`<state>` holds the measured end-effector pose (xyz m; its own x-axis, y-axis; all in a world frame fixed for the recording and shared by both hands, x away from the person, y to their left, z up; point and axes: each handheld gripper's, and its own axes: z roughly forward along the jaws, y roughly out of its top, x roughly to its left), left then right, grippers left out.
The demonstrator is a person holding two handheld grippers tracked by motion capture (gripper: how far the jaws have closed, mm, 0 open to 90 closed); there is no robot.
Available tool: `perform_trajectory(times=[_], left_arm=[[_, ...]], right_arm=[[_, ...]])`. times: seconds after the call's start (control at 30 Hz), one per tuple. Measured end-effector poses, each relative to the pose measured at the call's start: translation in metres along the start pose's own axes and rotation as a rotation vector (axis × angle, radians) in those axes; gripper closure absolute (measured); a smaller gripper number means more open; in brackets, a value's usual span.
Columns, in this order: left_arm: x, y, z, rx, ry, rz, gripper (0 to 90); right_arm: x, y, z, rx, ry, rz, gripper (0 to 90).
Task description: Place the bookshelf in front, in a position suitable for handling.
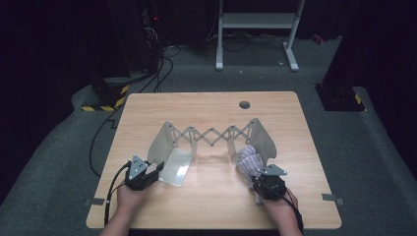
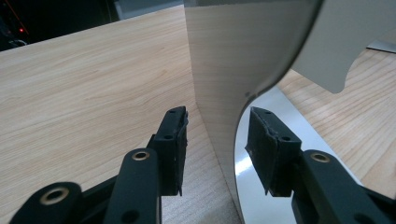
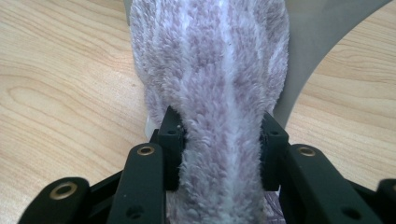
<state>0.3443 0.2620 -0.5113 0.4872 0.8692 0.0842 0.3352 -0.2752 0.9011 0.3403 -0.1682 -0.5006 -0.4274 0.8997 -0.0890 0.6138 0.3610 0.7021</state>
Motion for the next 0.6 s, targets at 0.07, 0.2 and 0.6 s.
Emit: perform_trajectory(times=[0.07, 0.2, 0.6], left_arm=[[-0.001, 0.000, 0.000, 0.000, -0.003, 0.003, 57.2], [-0.001, 0.000, 0.000, 0.000, -0.005, 0.004, 57.2], [-0.001, 0.000, -0.001, -0.007, -0.006, 0.004, 57.2]], right_arm=[[0.001, 0.006, 0.005, 0.001, -0.002, 0.000, 63.1], [0.004, 0.020, 0.020, 0.004, -0.011, -0.009, 62.8], [0.008, 0.047, 0.047, 0.018, -0.015, -0.012, 63.0]])
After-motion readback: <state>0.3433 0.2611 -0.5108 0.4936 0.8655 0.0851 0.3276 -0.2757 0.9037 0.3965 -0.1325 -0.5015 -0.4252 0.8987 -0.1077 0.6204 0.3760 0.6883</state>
